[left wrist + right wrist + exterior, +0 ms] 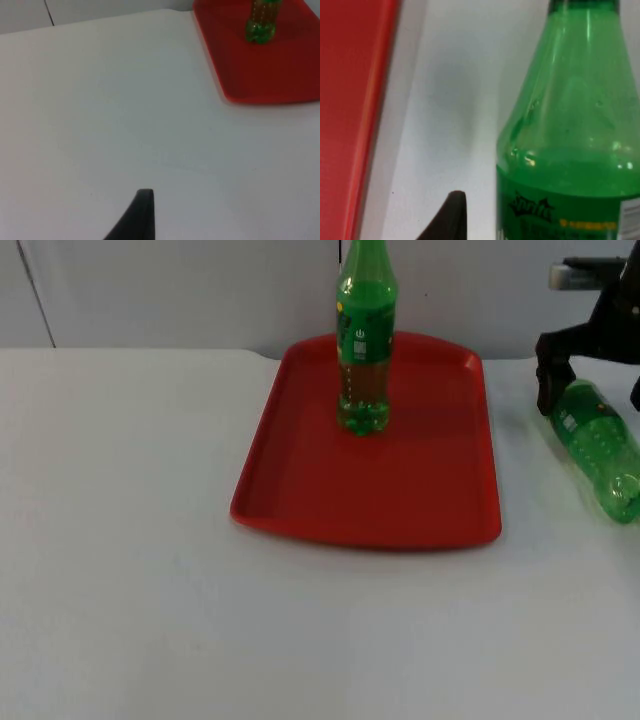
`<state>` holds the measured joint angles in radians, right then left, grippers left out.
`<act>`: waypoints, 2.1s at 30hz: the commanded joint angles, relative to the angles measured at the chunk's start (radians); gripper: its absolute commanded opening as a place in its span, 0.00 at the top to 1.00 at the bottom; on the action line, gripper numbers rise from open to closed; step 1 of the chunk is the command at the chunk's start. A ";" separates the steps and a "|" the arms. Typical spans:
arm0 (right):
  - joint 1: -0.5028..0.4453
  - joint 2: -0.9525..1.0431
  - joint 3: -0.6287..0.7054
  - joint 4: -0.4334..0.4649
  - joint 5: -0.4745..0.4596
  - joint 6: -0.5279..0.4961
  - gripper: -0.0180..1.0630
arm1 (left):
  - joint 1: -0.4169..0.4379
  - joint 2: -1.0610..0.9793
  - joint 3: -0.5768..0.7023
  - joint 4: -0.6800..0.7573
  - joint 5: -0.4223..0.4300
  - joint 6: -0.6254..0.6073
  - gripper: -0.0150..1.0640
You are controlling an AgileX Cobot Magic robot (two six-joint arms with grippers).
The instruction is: Place the bottle upright on the tray.
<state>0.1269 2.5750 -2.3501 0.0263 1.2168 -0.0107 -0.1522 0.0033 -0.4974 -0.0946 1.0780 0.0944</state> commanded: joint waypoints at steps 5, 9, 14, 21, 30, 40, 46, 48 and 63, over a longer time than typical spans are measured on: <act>-0.003 0.027 -0.004 -0.003 0.004 0.030 0.02 | 0.003 -0.003 0.004 -0.002 -0.001 -0.006 0.01; -0.003 0.054 -0.004 -0.006 0.004 0.051 0.02 | 0.003 -0.003 0.004 -0.002 -0.001 -0.006 0.01; -0.003 0.061 -0.004 -0.006 -0.015 0.067 0.02 | 0.003 -0.003 0.004 -0.002 -0.001 -0.006 0.01; -0.003 0.061 -0.004 -0.006 -0.020 0.067 0.09 | 0.003 -0.003 0.004 -0.002 -0.001 -0.006 0.01; -0.003 0.061 -0.004 -0.006 -0.030 0.067 0.65 | 0.003 -0.003 0.004 -0.002 -0.001 -0.006 0.01; -0.003 0.022 -0.004 0.005 0.004 0.019 0.98 | 0.003 -0.003 0.004 -0.002 -0.001 -0.006 0.01; -0.003 -0.082 -0.004 -0.006 0.004 -0.020 0.98 | 0.003 -0.003 0.004 -0.002 -0.001 -0.006 0.01; -0.003 -0.129 -0.004 -0.034 0.004 -0.028 0.98 | 0.003 -0.003 0.004 -0.002 -0.001 -0.006 0.01; -0.001 -0.608 0.262 -0.038 0.004 -0.069 0.98 | 0.003 -0.003 0.004 -0.002 -0.001 -0.006 0.01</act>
<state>0.1269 2.0090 -2.1044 -0.0108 1.2147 -0.0687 -0.1522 0.0033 -0.4974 -0.0946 1.0780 0.0944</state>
